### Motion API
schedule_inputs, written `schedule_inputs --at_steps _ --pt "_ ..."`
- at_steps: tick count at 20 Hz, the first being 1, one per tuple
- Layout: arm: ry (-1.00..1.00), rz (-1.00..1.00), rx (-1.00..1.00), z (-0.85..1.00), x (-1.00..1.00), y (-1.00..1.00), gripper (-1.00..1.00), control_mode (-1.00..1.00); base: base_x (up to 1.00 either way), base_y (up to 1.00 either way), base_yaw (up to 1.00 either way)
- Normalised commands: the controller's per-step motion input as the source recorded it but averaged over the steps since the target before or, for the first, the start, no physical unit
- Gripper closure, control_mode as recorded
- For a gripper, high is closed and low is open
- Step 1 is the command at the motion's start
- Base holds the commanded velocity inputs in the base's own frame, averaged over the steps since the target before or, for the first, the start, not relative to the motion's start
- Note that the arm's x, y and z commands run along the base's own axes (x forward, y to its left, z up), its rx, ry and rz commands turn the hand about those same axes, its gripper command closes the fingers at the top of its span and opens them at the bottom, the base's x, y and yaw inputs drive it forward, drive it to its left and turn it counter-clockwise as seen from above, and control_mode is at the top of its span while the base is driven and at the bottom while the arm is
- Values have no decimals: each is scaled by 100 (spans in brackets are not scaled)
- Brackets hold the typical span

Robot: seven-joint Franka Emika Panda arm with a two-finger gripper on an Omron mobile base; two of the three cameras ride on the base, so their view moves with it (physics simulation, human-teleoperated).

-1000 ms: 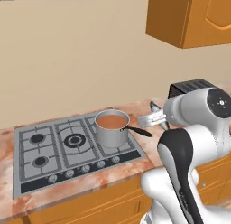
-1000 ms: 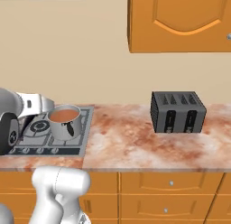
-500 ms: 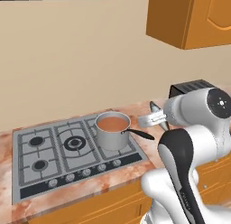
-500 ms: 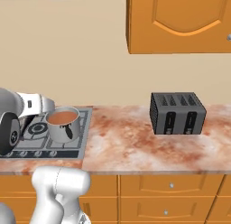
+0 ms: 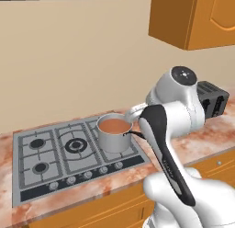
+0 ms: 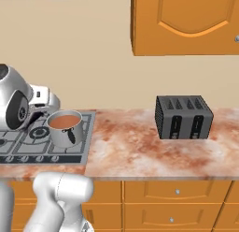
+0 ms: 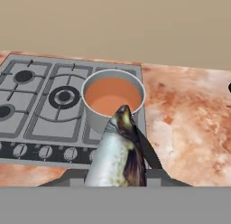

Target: Retrieve the fish from the fridge and place it on the saucepan with marinade on the stove.

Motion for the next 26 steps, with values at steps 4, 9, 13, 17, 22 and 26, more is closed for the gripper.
schedule_inputs --at_steps 4,9,13,17,22,26 --pt "17 0 0 -18 7 1 100 -100 0 0 0" --pt "0 -1 -3 -11 35 8 100 -100 0 0 0" --pt "2 -6 -1 -25 79 27 100 -100 0 0 0" --pt "8 -6 0 -47 85 32 100 -100 0 0 0" --pt "6 -4 0 -56 76 12 100 -100 0 0 0" --pt "5 0 0 -53 41 0 100 -100 0 0 0"
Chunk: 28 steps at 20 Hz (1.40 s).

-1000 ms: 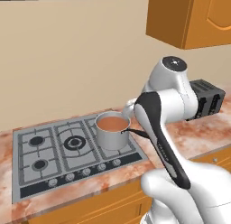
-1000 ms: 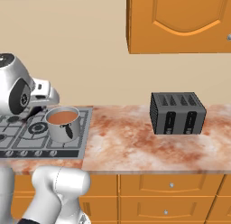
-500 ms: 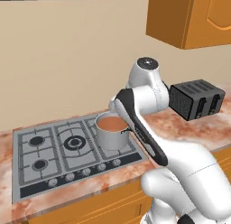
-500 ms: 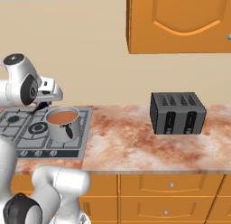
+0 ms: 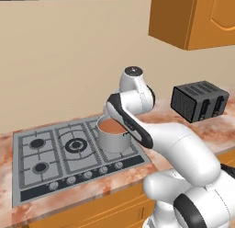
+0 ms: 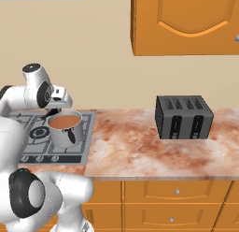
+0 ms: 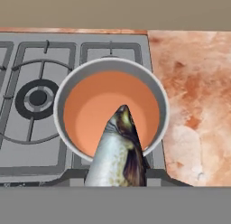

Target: Retrieve the fish from the fridge and place it on the saucepan with marinade on the stove.

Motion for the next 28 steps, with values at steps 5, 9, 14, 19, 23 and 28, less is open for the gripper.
schedule_inputs --at_steps 5,9,14,19,23,28 --pt "4 0 0 -43 5 0 100 -100 0 0 0" --pt "4 0 0 -35 0 0 100 -100 0 0 0" --pt "0 0 0 -17 11 0 100 -100 0 0 0" --pt "0 0 0 0 25 0 100 -100 0 0 0" --pt "0 0 0 -2 19 0 100 -100 0 0 0" --pt "0 0 0 -16 15 1 100 -100 0 0 0"
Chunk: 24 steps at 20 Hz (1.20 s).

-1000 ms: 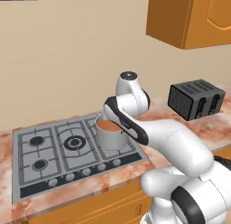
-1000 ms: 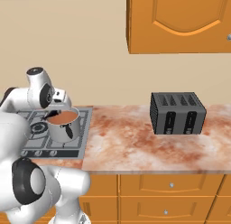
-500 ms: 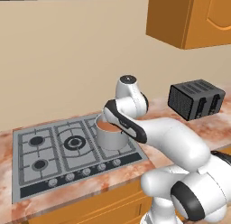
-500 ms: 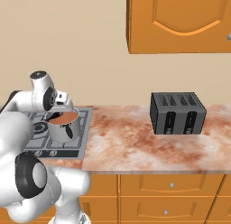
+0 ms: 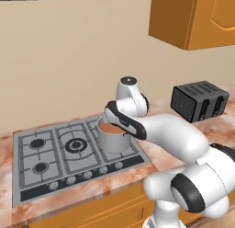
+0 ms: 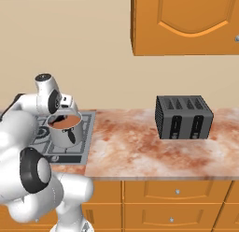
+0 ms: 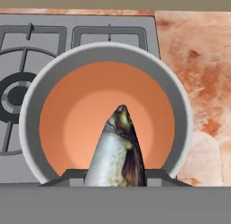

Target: Retrieve the fish from the fridge and place it on the saucepan with marinade on the stove.

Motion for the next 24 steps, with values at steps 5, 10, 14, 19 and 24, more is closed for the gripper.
schedule_inputs --at_steps 5,10,14,19,24 --pt "0 0 0 -15 16 2 100 -100 0 0 0" --pt "0 0 0 -13 1 6 100 -100 0 0 0" --pt "0 0 0 -18 0 8 100 -100 0 0 0" --pt "0 0 0 -22 0 7 100 -100 0 0 0" --pt "0 0 0 -17 4 2 100 -100 0 0 0"
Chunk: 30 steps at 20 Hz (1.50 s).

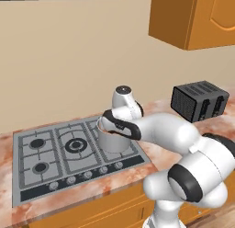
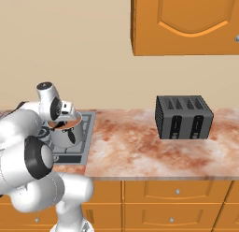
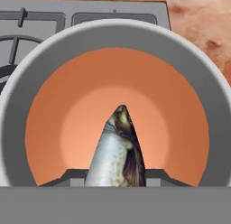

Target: Retrieve the fish from the fridge and place it on the saucepan with marinade on the stove.

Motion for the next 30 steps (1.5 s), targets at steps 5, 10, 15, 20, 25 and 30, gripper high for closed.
schedule_inputs --at_steps 5,10,15,20,25,30 --pt "0 0 0 -9 8 0 100 -100 0 0 0" --pt "3 0 0 0 27 0 100 -100 0 0 0" --pt "5 -1 0 3 22 0 100 -100 0 0 0" --pt "2 -3 0 0 27 1 100 -100 0 0 0" --pt "0 0 0 -2 13 0 100 -100 0 0 0" --pt "0 0 0 -7 17 1 100 -100 0 0 0"
